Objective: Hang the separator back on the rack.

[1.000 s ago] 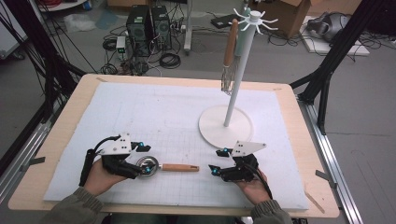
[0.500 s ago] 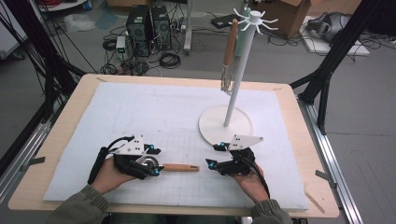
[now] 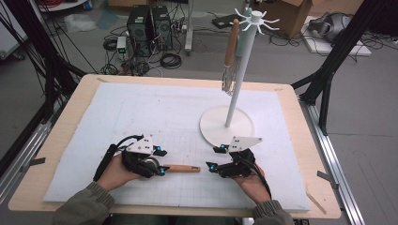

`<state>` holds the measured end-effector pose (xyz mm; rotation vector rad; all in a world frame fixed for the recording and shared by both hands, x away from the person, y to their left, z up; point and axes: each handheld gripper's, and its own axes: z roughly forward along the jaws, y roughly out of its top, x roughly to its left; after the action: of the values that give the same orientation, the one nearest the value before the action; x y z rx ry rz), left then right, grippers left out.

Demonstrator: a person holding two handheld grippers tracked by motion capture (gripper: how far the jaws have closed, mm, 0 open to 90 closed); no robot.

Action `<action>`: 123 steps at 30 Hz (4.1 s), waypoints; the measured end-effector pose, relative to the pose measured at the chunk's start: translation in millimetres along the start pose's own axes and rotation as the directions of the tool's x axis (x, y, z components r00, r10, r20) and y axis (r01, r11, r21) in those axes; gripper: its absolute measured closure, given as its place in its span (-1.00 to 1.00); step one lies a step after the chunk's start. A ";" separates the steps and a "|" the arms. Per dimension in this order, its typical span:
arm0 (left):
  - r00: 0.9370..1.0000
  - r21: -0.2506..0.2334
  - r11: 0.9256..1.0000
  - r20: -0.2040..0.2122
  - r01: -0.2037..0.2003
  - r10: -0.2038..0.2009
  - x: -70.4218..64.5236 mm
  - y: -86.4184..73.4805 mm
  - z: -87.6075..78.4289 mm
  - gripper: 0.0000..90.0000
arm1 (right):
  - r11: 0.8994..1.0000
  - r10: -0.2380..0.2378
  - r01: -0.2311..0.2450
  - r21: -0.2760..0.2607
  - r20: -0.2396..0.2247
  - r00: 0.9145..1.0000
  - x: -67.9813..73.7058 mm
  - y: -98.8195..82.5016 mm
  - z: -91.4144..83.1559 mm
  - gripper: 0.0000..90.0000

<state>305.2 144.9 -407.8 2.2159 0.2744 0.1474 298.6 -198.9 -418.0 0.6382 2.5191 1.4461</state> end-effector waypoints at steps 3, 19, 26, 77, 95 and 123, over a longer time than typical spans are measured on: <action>1.000 0.036 0.999 0.025 0.003 -0.004 1.2 -1.5 6.6 -0.01 | 1.000 -0.004 0.004 -0.003 -0.003 1.000 -0.2 0.0 -0.2 -0.21; 0.998 0.139 0.990 0.070 -0.013 0.003 2.5 -6.4 27.8 0.24 | 1.000 -0.023 0.024 0.017 -0.014 1.000 2.8 1.2 3.2 -0.21; 0.998 0.165 0.986 0.062 -0.012 0.001 3.7 -7.4 32.5 0.28 | 0.999 -0.033 0.033 0.022 -0.020 0.999 2.9 1.4 5.5 -0.21; 0.995 0.211 0.973 0.059 -0.097 0.086 -3.7 4.1 37.7 0.55 | 0.983 -0.056 0.078 0.165 -0.134 0.989 8.3 3.5 48.0 -0.02; 0.992 0.171 0.978 0.079 -0.115 0.103 -7.1 5.7 30.0 0.56 | 0.978 -0.059 0.100 0.182 -0.216 0.975 2.8 1.1 54.9 0.47; 0.992 0.112 0.988 0.075 -0.105 0.097 -8.8 8.4 11.6 0.55 | 0.999 -0.050 0.053 0.006 -0.240 0.970 12.8 34.8 30.9 0.54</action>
<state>300.2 128.9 -408.3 2.3465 0.1351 0.1120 307.7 -153.8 -403.5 0.4178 2.7031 1.5755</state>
